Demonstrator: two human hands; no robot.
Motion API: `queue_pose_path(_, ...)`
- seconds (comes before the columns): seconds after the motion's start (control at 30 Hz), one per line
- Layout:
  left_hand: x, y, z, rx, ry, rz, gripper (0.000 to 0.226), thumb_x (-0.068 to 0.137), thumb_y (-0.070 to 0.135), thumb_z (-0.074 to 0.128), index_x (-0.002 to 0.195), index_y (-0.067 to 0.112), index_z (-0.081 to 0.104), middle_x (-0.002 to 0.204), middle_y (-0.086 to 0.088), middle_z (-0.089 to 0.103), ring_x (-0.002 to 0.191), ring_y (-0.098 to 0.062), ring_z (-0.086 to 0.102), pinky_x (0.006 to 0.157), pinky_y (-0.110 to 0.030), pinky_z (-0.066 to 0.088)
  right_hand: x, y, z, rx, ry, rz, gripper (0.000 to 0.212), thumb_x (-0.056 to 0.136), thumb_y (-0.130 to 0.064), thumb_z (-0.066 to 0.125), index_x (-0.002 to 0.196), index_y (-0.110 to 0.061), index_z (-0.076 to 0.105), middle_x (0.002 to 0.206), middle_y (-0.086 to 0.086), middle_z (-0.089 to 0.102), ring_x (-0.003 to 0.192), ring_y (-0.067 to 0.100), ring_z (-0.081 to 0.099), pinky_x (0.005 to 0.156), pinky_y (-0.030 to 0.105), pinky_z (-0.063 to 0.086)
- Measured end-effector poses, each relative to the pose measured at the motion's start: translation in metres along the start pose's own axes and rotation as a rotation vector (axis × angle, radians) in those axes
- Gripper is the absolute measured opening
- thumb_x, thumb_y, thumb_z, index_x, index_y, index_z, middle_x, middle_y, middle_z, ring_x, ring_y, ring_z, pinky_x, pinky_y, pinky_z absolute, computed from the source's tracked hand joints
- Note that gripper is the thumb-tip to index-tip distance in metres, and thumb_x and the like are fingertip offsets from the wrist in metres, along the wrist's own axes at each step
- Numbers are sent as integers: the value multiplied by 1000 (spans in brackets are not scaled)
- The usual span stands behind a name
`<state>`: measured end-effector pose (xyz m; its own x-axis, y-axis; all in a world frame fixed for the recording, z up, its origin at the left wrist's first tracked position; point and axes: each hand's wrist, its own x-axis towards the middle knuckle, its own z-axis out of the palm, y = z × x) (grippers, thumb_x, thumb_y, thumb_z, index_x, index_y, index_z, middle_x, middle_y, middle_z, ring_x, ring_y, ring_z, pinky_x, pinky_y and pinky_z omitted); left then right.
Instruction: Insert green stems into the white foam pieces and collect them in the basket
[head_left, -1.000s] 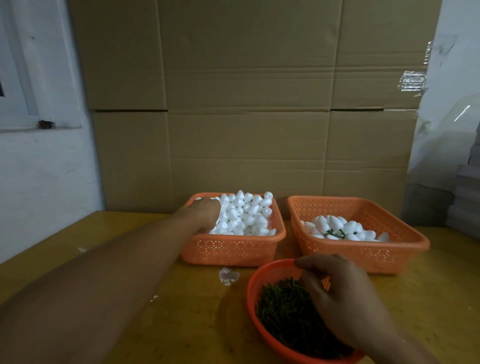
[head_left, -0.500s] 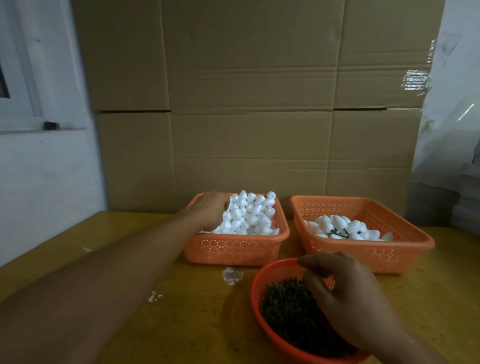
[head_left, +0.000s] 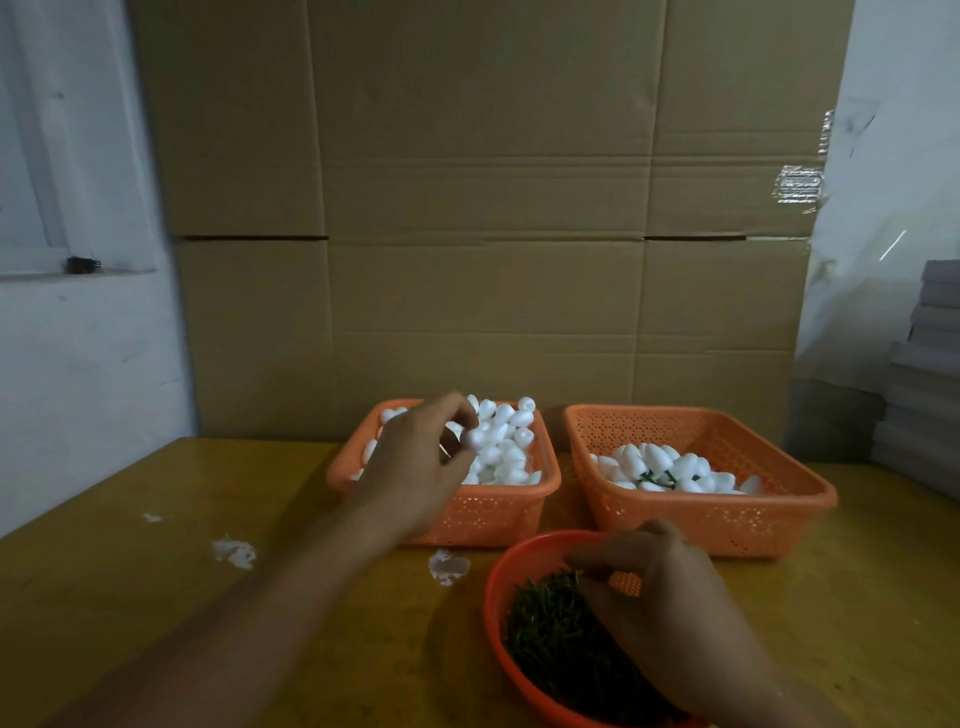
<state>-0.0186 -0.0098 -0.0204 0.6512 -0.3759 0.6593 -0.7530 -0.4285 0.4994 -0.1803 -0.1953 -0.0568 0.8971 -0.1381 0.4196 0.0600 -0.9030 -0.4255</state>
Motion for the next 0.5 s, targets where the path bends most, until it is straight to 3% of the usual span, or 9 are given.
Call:
queue_pose_path(0.03, -11, 9, -1, -38, -3, 20, 25, 88, 9, 71, 90, 31, 59, 88, 19, 63, 70, -6, 64, 57, -16, 50, 0, -1, 0, -26, -27, -16, 43, 81, -21, 75, 98, -60, 70, 83, -30, 62, 95, -3, 52, 79, 15, 45)
queue_pose_path(0.13, -42, 30, -5, -130, -43, 34, 28, 88, 6, 72, 95, 32, 63, 90, 16, 67, 79, -9, 67, 65, -22, 55, 2, -1, 2, -27, -18, -47, 81, 70, -13, 78, 78, -87, 48, 81, -40, 58, 92, -4, 54, 82, 19, 50)
queue_pose_path(0.2, -59, 38, -7, -170, -76, 31, 30, 87, 6, 74, 93, 33, 63, 95, 18, 69, 86, -6, 68, 69, -19, 54, 3, 3, 4, -62, -24, -69, 83, 69, -17, 76, 83, -91, 42, 74, -37, 53, 96, -3, 52, 86, 23, 51)
queue_pose_path(0.3, -77, 43, -6, -161, -122, 45, 39, 82, 6, 78, 94, 39, 61, 95, 22, 67, 87, -2, 66, 71, -16, 52, 4, 5, 6, -83, -61, -82, 53, 73, -23, 70, 105, -65, 61, 74, -36, 55, 101, 4, 50, 89, 24, 48)
queue_pose_path(0.43, -91, 41, -3, -154, -129, 39, 40, 81, 10, 77, 97, 43, 59, 93, 20, 67, 85, -5, 65, 72, -23, 53, 3, 4, 7, -161, -123, -48, 22, 85, -38, 63, 104, -45, 73, 93, -19, 65, 104, 4, 52, 95, 23, 45)
queue_pose_path(0.5, -95, 42, -1, -193, -135, 24, 40, 83, 13, 75, 101, 45, 58, 95, 20, 67, 88, -5, 66, 75, -22, 52, 4, 2, 6, -198, -166, -7, 22, 88, -49, 59, 103, -37, 71, 94, -14, 66, 101, 5, 57, 93, 25, 48)
